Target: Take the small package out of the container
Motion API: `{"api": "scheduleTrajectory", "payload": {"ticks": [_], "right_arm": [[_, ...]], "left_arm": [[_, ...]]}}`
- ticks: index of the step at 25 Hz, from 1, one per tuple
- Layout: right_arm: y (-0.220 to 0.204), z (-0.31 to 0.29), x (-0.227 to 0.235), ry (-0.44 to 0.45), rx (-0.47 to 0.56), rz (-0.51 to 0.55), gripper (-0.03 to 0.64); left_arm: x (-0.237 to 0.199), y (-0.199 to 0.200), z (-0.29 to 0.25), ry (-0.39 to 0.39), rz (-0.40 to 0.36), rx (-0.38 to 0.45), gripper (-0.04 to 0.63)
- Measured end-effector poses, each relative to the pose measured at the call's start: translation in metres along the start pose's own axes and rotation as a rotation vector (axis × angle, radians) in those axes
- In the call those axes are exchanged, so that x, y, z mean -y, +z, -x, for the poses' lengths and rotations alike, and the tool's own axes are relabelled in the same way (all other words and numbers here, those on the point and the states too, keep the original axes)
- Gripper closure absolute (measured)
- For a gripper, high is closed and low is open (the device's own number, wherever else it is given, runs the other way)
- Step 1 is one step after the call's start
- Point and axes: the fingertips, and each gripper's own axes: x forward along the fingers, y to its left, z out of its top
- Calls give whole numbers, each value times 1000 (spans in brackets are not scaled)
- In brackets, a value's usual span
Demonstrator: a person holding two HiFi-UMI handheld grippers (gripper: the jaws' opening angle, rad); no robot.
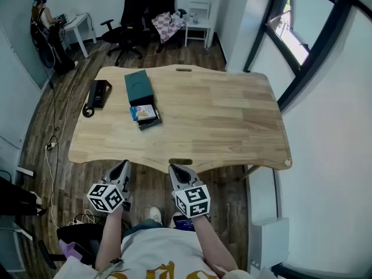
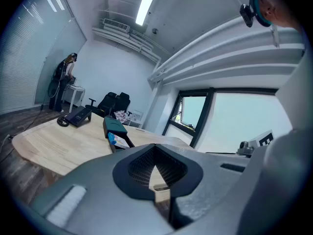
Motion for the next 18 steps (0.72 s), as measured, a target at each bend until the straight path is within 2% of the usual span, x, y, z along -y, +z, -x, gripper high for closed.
{"api": "scheduleTrajectory", "payload": {"ticks": [4, 10, 13, 14, 16, 18], "right_arm": [[1, 3, -3, -4, 12, 10, 612], [-2, 6, -4, -6, 5, 65, 612], [6, -7, -9, -25, 29, -14, 612], [13, -10, -15, -7, 35, 14, 612], [23, -12, -21, 26, 31, 134, 612], [22, -14, -8, 4, 27, 137, 612]], "left_arm": [[-6, -3, 8, 18, 2, -3, 592], [-16, -17, 27, 56, -38, -28, 592], [-35, -12, 37, 106, -12, -17, 592], [-39, -8, 38, 123, 4, -3, 592], [-43, -3, 33, 142, 10, 17, 592], [-50, 2, 24, 145, -13, 18, 592]]}}
